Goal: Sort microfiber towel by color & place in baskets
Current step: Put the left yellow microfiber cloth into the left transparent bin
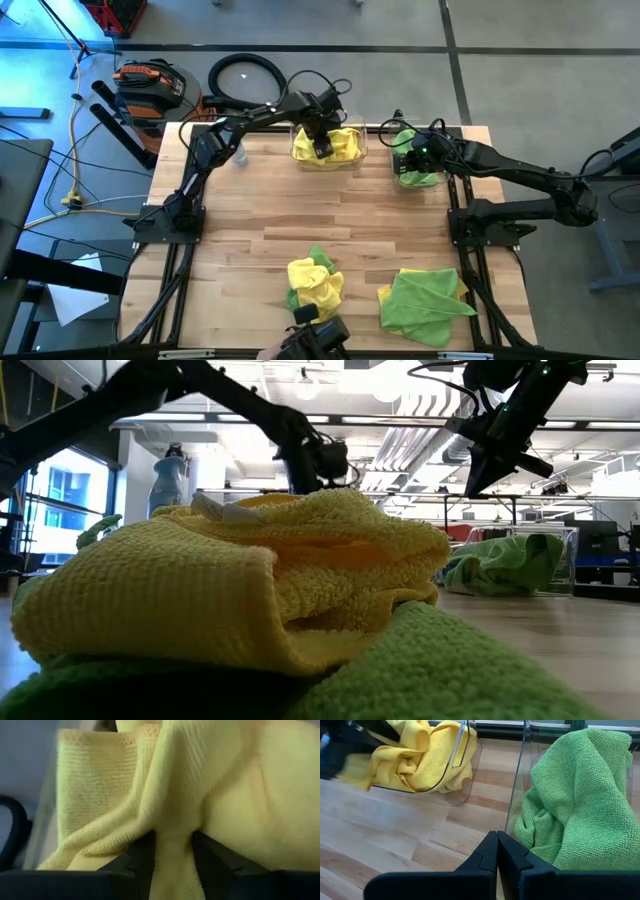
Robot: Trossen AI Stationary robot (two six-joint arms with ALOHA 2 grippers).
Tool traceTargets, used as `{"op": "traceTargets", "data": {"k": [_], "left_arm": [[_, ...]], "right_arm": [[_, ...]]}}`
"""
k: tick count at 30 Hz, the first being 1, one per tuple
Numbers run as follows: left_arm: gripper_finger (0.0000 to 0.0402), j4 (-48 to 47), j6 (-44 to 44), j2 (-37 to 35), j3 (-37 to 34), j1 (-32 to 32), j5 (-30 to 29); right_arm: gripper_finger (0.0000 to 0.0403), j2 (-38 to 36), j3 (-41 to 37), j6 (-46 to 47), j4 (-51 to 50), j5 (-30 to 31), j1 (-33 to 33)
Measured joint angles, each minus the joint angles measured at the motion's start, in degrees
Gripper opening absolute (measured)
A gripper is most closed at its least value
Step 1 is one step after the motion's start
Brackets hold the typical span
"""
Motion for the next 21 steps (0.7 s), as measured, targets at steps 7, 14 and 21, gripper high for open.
{"op": "traceTargets", "data": {"k": [7, 14, 21], "left_arm": [[0.0119, 1.5, -1.6, 3.1, 0.1, -0.2, -0.8], [0.0119, 1.7, -2.1, 2.1, 0.0, -0.2, -1.3], [0.0119, 1.3, -2.6, -3.1, -0.1, -0.2, -4.7]], "right_arm": [[0.0, 0.0, 0.0, -0.1, 0.0, 0.0, 0.0], [0.0, 0.0, 0.0, -0.2, 0.0, 0.0, 0.0], [0.0, 0.0, 0.0, -0.2, 0.0, 0.0, 0.0]]}}
